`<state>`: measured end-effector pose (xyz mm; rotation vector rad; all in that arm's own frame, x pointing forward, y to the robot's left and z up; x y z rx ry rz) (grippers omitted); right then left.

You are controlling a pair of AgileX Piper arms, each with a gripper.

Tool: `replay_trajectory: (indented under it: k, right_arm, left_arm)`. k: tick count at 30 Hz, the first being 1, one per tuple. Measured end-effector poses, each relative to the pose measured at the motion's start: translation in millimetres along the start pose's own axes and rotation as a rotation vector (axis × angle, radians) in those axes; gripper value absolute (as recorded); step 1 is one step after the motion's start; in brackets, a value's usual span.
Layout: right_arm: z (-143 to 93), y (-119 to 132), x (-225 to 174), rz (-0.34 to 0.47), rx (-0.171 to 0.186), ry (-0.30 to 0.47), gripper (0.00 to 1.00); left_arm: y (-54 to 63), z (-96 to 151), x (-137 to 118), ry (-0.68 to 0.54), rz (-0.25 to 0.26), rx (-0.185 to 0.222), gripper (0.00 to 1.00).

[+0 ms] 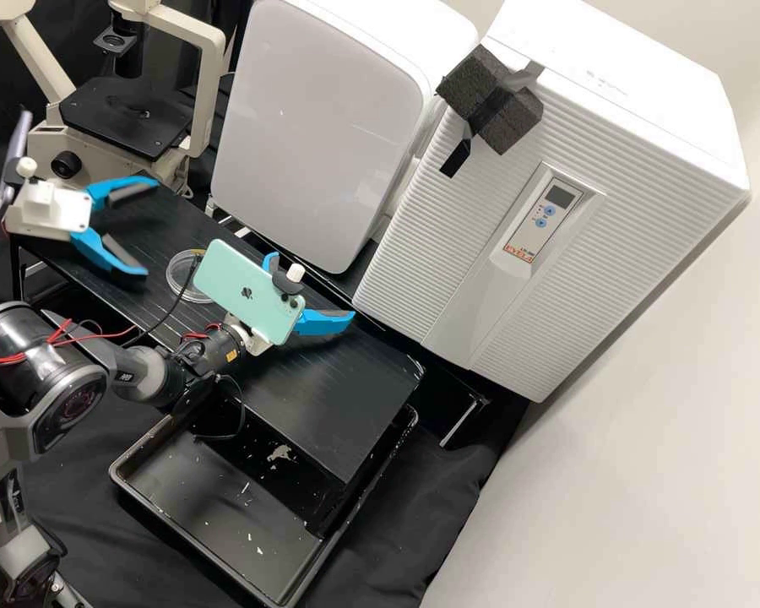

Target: Place the petri dish on the bench

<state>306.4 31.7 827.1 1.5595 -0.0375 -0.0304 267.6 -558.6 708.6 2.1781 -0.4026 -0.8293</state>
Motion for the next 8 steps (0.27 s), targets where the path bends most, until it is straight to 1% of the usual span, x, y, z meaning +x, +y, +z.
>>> replay_trajectory:
  k: [2,4,5,6,8]
  right_arm:
    - [0,0,0,0.000,0.000,0.000,1.00]
    - [0,0,0,0.000,0.000,0.000,1.00]
    - [0,0,0,0.000,0.000,0.000,1.00]
    - [0,0,0,0.000,0.000,0.000,1.00]
    - [0,0,0,0.000,0.000,0.000,1.00]
  left_arm:
    - [-0.7,-7,-7,0.100,0.039,0.020,1.00]
    - [-2.0,-13,-12,0.175,0.053,0.028,1.00]
    - [-2.4,-16,-13,0.208,0.058,0.023,1.00]
    - [-3.2,-20,-15,0.245,0.057,0.007,1.00]
    - [-4.7,-24,-18,0.285,0.055,-0.010,1.00]
